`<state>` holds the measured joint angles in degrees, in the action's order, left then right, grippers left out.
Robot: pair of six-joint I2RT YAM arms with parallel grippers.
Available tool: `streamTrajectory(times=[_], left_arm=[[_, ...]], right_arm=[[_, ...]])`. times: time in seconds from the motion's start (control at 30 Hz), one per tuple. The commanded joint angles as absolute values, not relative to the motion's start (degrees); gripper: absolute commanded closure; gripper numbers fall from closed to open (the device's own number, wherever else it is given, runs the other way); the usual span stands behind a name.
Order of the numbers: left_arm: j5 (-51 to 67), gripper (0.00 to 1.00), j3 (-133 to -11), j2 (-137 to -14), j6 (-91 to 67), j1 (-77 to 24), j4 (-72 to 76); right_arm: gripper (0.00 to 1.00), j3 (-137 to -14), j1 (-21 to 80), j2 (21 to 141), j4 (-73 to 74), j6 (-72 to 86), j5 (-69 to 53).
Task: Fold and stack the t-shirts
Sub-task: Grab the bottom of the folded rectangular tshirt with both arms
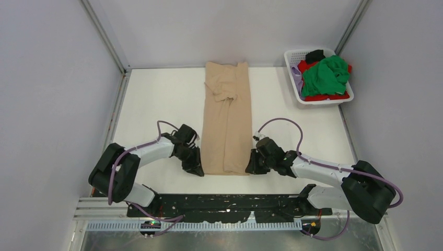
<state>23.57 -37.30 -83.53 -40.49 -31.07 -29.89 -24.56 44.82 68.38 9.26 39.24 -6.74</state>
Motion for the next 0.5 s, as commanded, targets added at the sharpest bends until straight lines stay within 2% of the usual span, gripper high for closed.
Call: streamTrajectory(times=[0.0, 0.07, 0.23, 0.47], left_arm=[[21.7, 0.90, -39.2, -85.3, -40.2, -31.4, -28.0], [22.3, 1.00, -39.7, -86.0, -39.7, -31.3, -27.7], [23.9, 1.00, -37.6, -83.6, -38.5, -31.9, -26.7], [26.2, 1.00, -32.0, -75.1, -37.4, -33.5, -26.7]], right_arm=[[0.84, -23.9, 44.7, 69.1, 8.9, 39.2, -7.3], [0.86, -23.8, 44.8, 69.0, 9.0, 39.1, -7.4], [0.94, -23.5, 44.9, 68.1, 9.0, 38.1, -10.4], [0.95, -22.1, 46.7, 62.7, 9.7, 36.6, -15.7]])
